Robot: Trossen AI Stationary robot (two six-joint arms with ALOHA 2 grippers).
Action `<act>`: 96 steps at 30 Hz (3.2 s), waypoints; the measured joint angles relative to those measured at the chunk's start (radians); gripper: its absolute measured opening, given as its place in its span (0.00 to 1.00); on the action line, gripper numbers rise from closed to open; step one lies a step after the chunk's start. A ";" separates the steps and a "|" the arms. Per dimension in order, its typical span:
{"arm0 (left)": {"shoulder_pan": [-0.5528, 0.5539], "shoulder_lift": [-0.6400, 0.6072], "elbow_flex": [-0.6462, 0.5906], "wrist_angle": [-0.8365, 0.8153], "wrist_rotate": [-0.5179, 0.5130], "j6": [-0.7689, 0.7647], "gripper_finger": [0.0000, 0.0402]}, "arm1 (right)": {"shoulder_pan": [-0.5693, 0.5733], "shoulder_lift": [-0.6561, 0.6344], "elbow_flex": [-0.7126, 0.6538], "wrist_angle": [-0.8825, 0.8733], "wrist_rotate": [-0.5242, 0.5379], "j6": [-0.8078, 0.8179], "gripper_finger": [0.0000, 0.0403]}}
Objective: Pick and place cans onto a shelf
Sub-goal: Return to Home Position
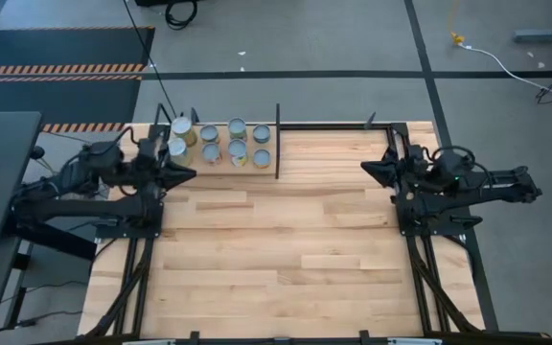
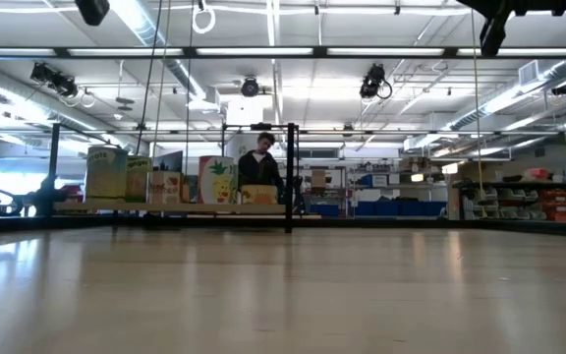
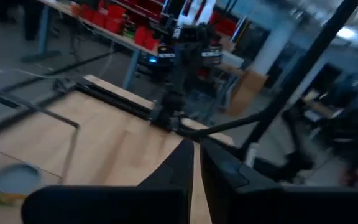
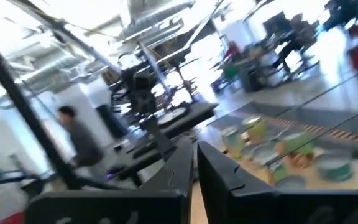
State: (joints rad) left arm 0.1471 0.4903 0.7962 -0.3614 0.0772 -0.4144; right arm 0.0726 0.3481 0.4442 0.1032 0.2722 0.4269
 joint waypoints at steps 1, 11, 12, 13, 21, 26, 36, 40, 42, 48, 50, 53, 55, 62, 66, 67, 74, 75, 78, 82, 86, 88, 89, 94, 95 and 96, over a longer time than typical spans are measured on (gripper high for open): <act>0.000 -0.020 -0.014 0.002 0.006 -0.037 0.09 | -0.004 0.000 0.000 0.002 0.020 -0.015 0.07; -0.001 -0.088 -0.033 0.005 0.044 -0.046 0.09 | -0.017 0.000 0.000 0.074 0.076 -0.082 0.07; -0.001 -0.089 -0.033 0.007 0.069 0.008 0.09 | -0.017 0.000 0.000 0.089 0.075 -0.077 0.07; -0.001 -0.087 -0.033 0.006 0.086 0.058 0.09 | -0.017 0.000 0.000 0.107 0.075 -0.068 0.07; 0.000 -0.085 -0.033 -0.048 0.046 0.108 0.09 | -0.016 -0.022 0.000 0.127 -0.027 -0.167 0.07; 0.000 -0.085 -0.048 -0.094 -0.014 0.122 0.09 | -0.016 -0.023 0.001 0.153 -0.094 -0.186 0.07; 0.000 -0.139 -0.344 0.325 0.078 0.157 0.09 | -0.016 -0.041 0.001 0.098 -0.164 -0.218 0.07; 0.000 -0.219 -0.436 0.403 0.102 0.156 0.09 | -0.016 -0.041 0.001 0.100 -0.192 -0.087 0.07; 0.000 -0.270 -0.467 0.405 0.094 0.154 0.09 | -0.017 -0.041 0.001 0.103 -0.186 -0.016 0.07; -0.001 -0.436 -0.560 0.438 0.057 0.137 0.09 | -0.018 -0.042 0.001 0.181 -0.130 0.011 0.07; -0.001 -0.482 -0.598 0.501 0.067 0.138 0.09 | -0.018 -0.042 0.001 0.175 -0.111 0.023 0.07; -0.001 -0.488 -0.652 0.659 0.108 0.144 0.09 | -0.018 -0.046 0.001 0.169 -0.141 -0.010 0.07; -0.001 -0.482 -0.672 0.727 0.129 0.150 0.09 | -0.018 -0.070 0.001 0.165 -0.197 -0.075 0.07; -0.001 -0.485 -0.692 0.723 0.096 0.114 0.09 | -0.017 -0.311 0.003 0.052 -0.266 -0.210 0.07; 0.001 -0.484 -0.693 0.644 0.077 0.154 0.09 | -0.018 -0.338 0.011 -0.166 -0.179 -0.043 0.07; 0.002 -0.483 -0.692 0.612 0.073 0.175 0.09 | -0.018 -0.321 0.012 -0.178 -0.156 -0.013 0.07; 0.002 -0.452 -0.693 0.516 0.008 0.084 0.09 | -0.018 -0.272 -0.102 -0.290 -0.087 -0.115 0.07; 0.002 -0.444 -0.693 0.510 -0.013 0.084 0.09 | -0.018 -0.270 -0.132 -0.287 -0.082 -0.112 0.07; 0.001 -0.416 -0.693 0.509 -0.072 0.084 0.09 | -0.018 -0.267 -0.228 -0.219 -0.082 0.001 0.07; 0.002 -0.377 -0.693 0.504 -0.103 0.065 0.09 | -0.013 -0.268 -0.350 -0.006 -0.254 -0.037 0.07; -0.001 -0.359 -0.693 0.504 -0.127 0.035 0.09 | -0.013 -0.289 -0.427 0.166 -0.411 -0.181 0.07; -0.012 -0.359 -0.693 0.503 -0.119 0.073 0.09 | -0.014 -0.315 -0.438 0.171 -0.439 -0.213 0.07; -0.019 -0.359 -0.693 0.504 -0.120 0.094 0.09 | -0.014 -0.331 -0.438 0.158 -0.450 -0.235 0.07; -0.047 -0.359 -0.693 0.491 -0.135 0.182 0.09 | -0.016 -0.341 -0.438 0.132 -0.453 -0.316 0.07; -0.047 -0.359 -0.697 0.490 -0.145 0.189 0.09 | -0.016 -0.342 -0.438 0.114 -0.447 -0.316 0.07; -0.047 -0.359 -0.704 0.491 -0.154 0.196 0.09 | -0.016 -0.342 -0.438 0.090 -0.434 -0.315 0.07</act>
State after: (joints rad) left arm 0.1001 0.1308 0.0919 0.1297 -0.0768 -0.2187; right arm 0.0566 0.0063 0.0067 0.1935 -0.1622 0.1115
